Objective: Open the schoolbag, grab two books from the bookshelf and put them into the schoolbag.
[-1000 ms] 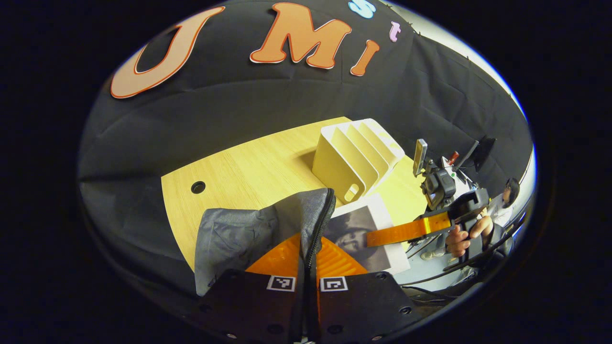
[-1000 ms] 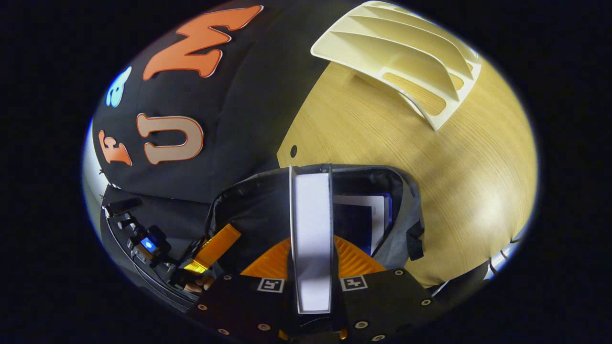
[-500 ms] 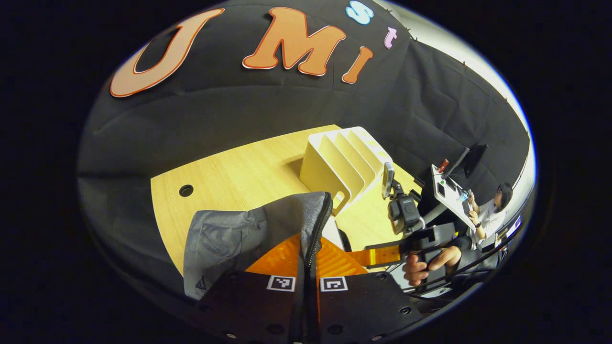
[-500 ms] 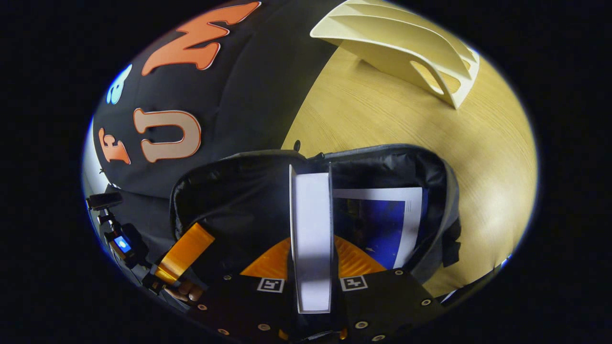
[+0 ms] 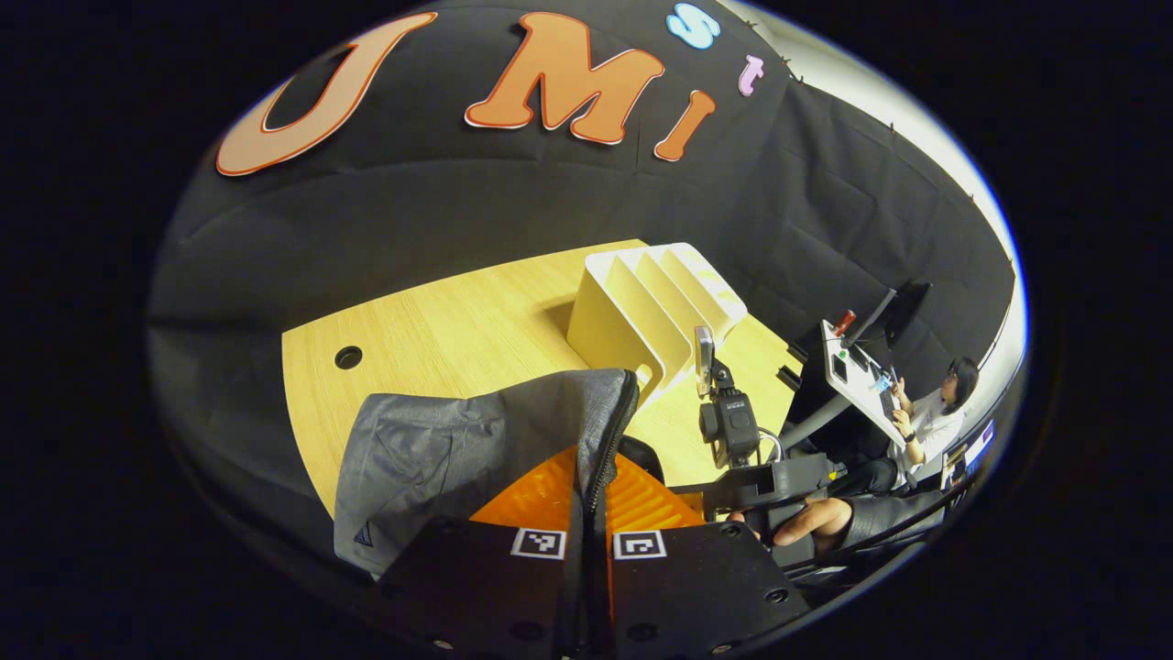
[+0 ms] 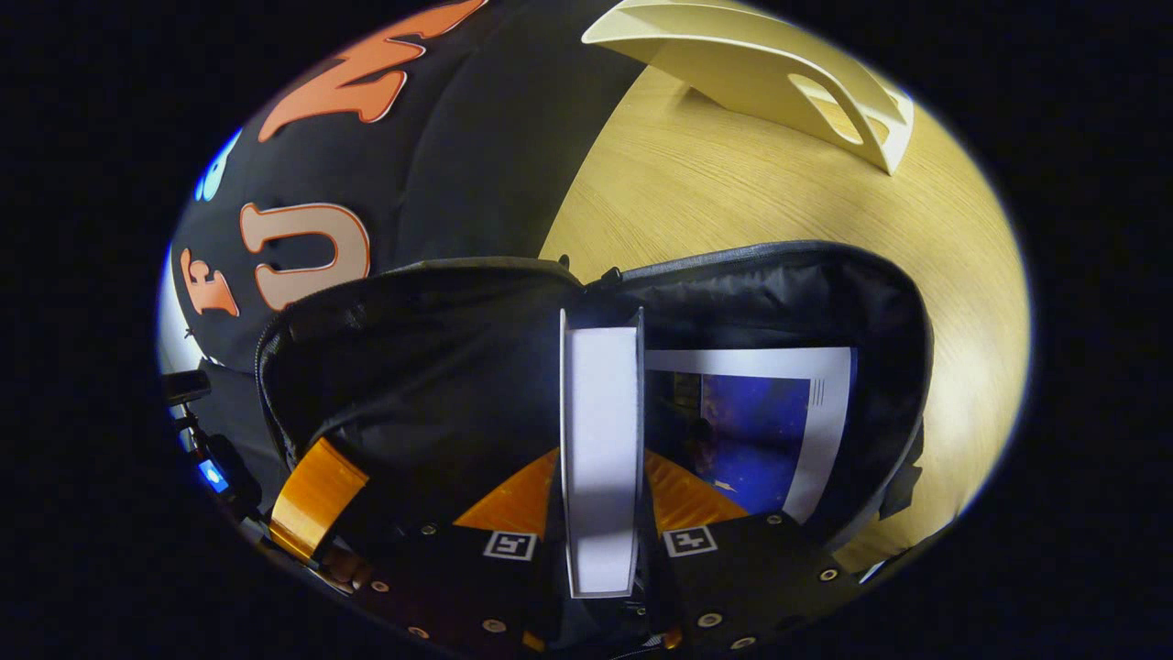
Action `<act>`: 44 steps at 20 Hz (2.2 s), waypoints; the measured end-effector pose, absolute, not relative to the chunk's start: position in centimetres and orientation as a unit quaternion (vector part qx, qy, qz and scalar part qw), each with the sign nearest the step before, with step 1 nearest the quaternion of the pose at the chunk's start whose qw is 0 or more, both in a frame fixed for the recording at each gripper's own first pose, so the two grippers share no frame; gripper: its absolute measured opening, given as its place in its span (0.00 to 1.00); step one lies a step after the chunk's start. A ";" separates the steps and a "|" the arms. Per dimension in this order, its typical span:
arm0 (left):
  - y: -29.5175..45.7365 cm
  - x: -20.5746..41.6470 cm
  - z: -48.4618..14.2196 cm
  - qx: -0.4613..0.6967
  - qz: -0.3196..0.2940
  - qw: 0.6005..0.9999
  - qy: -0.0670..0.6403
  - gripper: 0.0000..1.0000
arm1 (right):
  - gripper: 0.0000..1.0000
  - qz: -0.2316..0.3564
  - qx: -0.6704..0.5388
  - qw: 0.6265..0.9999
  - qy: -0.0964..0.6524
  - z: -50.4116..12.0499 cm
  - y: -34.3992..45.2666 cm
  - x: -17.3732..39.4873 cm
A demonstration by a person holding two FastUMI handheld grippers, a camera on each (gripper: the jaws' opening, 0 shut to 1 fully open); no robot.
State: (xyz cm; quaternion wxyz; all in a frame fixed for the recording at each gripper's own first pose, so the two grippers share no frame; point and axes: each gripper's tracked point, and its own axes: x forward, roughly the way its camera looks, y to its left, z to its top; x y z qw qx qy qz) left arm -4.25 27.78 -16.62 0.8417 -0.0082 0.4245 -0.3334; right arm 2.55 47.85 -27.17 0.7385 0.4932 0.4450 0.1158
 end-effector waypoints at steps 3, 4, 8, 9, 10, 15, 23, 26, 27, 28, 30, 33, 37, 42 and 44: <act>28.5 -4.5 -17.0 -0.002 -0.316 0.851 0.420 0.05 | 0.48 0.104 0.437 0.767 0.457 -27.3 46.2 1.6; 28.4 -4.7 -17.2 0.000 -0.312 0.852 0.420 0.05 | 0.53 0.099 0.424 0.772 0.462 -27.6 45.7 1.3; 27.5 -5.2 -18.2 0.010 -0.290 0.857 0.426 0.05 | 0.57 0.111 0.417 0.770 0.470 -27.4 44.2 0.1; 27.2 -5.4 -18.5 0.011 -0.284 0.858 0.427 0.06 | 0.76 0.118 0.420 0.771 0.464 -26.8 43.7 0.1; 26.8 -5.5 -18.6 0.009 -0.278 0.859 0.430 0.06 | 0.77 0.120 0.417 0.774 0.460 -26.6 43.1 0.2; 24.7 -7.7 -19.2 -0.002 -0.260 0.862 0.435 0.29 | 0.81 0.128 0.390 0.785 0.464 -26.1 40.0 -0.6; 21.5 -9.3 -19.9 0.002 -0.239 0.868 0.436 0.95 | 0.83 0.125 0.348 0.810 0.455 -25.5 35.3 -0.9; 20.4 -8.7 -19.5 0.001 -0.222 0.879 0.422 0.96 | 0.84 0.118 0.331 0.828 0.437 -24.5 32.6 -0.5; 19.7 -8.5 -19.3 -0.002 -0.215 0.883 0.418 0.96 | 0.85 0.114 0.326 0.835 0.429 -24.1 31.6 -0.3; 19.2 -8.2 -19.1 -0.004 -0.209 0.887 0.411 0.96 | 0.85 0.109 0.320 0.841 0.423 -23.8 30.5 -0.1; 18.1 -7.9 -18.9 -0.006 -0.197 0.896 0.398 0.96 | 0.87 0.100 0.299 0.856 0.411 -23.3 28.0 -0.1; 16.1 -7.0 -18.4 -0.005 -0.178 0.909 0.377 0.98 | 0.93 0.087 0.259 0.880 0.389 -22.2 24.0 -0.1; 13.5 -5.6 -15.9 -0.009 -0.148 0.933 0.327 0.98 | 0.97 0.075 0.198 0.914 0.347 -19.3 18.7 0.6; 11.7 -5.0 -10.7 -0.012 -0.092 0.964 0.249 0.98 | 0.97 0.074 0.123 0.951 0.275 -13.7 13.1 1.6; 10.6 -4.6 -8.2 -0.015 -0.072 0.974 0.215 0.98 | 0.97 0.077 0.107 0.960 0.247 -11.7 11.9 2.2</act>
